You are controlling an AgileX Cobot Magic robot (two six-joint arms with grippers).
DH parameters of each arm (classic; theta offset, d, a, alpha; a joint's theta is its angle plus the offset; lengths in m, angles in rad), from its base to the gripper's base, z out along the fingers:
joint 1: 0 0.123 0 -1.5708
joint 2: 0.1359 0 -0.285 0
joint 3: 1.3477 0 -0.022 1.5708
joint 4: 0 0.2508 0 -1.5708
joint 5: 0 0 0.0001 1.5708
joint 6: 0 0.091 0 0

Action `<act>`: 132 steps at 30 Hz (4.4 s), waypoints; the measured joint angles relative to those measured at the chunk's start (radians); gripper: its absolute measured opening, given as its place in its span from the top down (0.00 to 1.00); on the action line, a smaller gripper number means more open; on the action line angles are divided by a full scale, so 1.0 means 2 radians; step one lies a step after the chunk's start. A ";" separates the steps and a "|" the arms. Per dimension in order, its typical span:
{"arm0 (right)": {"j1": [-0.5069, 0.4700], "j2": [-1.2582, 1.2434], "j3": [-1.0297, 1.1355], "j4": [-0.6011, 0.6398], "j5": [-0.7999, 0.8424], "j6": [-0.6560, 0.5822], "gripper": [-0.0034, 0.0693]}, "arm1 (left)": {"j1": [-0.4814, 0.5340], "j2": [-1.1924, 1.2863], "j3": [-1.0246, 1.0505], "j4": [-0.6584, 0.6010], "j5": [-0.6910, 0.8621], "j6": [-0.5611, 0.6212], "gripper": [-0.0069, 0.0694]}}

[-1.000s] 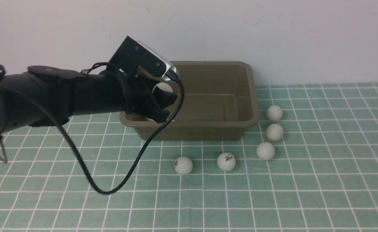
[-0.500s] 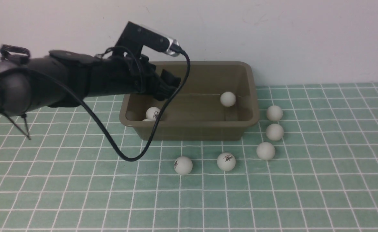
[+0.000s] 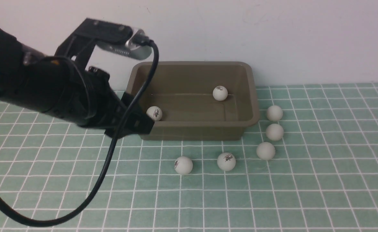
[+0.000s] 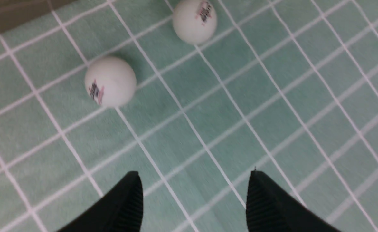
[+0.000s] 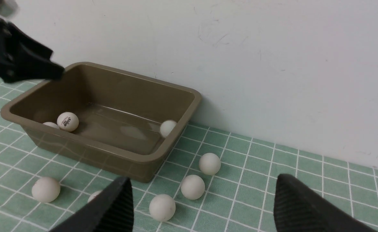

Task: Put the table tennis balls in the box on the green coffee tablecloth.
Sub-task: 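Reach for and grasp a ping pong ball on the table beside the basket, then drop the ball into the bin, then reach for and grasp a ping pong ball on the table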

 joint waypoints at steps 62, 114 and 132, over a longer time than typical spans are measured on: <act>0.000 0.000 0.000 0.012 0.005 -0.004 0.22 | 0.083 0.204 -0.134 -0.015 -0.298 0.203 0.22; 0.040 0.817 -0.683 -0.034 0.290 0.065 0.32 | 0.083 -0.118 -0.155 0.218 0.251 -0.103 0.21; 0.057 0.853 -0.713 -0.127 0.274 0.093 0.30 | 0.083 -0.118 -0.155 0.217 0.251 -0.103 0.21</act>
